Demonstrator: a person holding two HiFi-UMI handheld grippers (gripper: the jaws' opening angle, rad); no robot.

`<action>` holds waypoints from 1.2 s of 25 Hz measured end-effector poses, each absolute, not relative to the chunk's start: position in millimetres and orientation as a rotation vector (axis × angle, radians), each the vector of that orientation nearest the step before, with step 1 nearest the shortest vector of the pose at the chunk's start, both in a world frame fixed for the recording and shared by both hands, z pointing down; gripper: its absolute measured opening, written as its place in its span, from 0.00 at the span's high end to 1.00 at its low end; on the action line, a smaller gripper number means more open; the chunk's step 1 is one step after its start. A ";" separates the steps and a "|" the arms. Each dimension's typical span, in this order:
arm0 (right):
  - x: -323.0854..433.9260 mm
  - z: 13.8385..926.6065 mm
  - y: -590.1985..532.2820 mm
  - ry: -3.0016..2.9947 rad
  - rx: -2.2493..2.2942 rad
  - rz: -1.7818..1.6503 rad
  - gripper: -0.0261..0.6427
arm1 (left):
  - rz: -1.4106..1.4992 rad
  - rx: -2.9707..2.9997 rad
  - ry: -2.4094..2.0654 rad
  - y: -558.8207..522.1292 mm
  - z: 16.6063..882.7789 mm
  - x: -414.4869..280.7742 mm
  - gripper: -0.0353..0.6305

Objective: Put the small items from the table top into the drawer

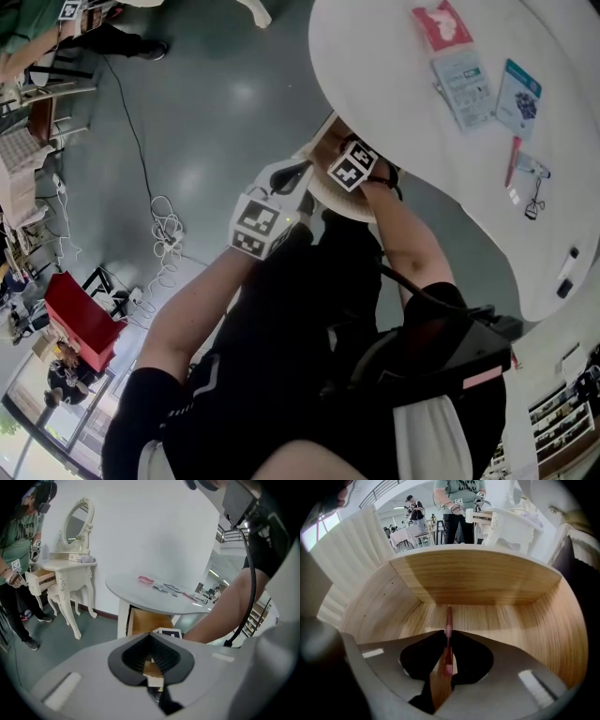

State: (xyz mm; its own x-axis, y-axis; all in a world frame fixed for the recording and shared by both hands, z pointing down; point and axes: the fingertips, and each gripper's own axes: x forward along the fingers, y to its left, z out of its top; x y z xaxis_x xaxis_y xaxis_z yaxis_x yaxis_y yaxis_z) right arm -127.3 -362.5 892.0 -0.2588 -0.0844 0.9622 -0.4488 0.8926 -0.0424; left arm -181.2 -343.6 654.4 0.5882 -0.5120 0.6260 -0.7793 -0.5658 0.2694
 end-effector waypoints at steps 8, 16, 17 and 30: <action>-129.7 879.2 -358.8 -1.845 0.434 0.356 0.73 | 0.681 2.310 -0.985 -341.4 655.6 -173.0 0.95; -137.9 843.9 -358.8 -1.911 0.462 0.324 0.81 | 0.677 2.344 -0.970 -346.4 647.1 -166.8 0.95; -140.1 838.1 -357.7 -1.926 0.461 0.324 0.84 | 0.678 2.349 -0.967 -346.3 645.8 -164.9 0.95; -146.6 751.5 -341.1 -2.048 0.496 0.297 0.96 | 0.662 2.365 -1.009 -346.4 623.8 -163.9 0.95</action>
